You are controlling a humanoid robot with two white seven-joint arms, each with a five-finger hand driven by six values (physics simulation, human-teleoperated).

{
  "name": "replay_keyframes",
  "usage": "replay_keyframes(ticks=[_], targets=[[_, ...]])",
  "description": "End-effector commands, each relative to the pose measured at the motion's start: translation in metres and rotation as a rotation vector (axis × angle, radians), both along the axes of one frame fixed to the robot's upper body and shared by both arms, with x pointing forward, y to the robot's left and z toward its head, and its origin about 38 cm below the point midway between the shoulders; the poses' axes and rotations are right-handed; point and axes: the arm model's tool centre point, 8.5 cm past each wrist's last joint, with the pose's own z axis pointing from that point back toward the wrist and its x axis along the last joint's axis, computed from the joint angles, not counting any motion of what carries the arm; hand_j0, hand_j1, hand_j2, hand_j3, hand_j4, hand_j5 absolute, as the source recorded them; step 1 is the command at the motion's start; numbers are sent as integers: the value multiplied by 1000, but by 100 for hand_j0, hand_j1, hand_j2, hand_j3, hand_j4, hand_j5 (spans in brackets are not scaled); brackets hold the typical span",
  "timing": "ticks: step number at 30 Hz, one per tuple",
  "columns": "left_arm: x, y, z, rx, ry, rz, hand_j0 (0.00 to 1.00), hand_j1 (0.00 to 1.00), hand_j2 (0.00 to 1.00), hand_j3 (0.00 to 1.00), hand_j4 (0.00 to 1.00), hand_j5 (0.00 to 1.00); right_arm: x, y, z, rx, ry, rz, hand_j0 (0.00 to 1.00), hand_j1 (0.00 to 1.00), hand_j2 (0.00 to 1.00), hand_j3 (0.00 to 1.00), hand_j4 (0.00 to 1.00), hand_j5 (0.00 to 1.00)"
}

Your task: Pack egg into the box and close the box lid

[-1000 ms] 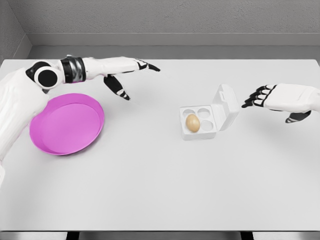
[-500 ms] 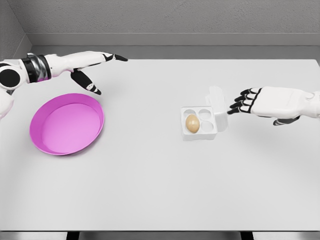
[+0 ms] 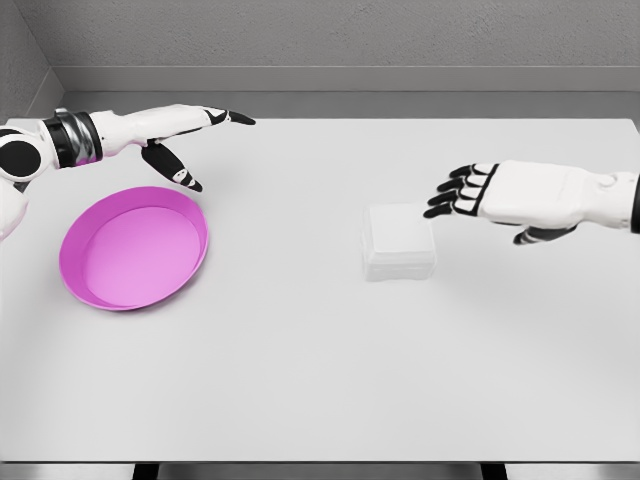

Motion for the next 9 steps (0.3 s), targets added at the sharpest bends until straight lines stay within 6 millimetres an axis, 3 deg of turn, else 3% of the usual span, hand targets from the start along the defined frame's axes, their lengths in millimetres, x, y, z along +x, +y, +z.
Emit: replay_keyframes(ticks=[1, 3, 9], targets=[[0, 1, 1, -7, 1, 5, 100, 100, 100, 100, 100, 100, 5, -9, 6, 14, -10, -33, 100, 100, 100, 100, 100, 100], [1, 0, 2, -9, -1, 3, 100, 100, 100, 100, 100, 100, 18, -36, 9, 81, 22, -123, 100, 100, 100, 100, 100, 100], [1, -16, -1, -29, 5, -21, 100, 100, 100, 100, 100, 100, 17, -42, 3, 83, 42, -141, 100, 100, 100, 100, 100, 100]])
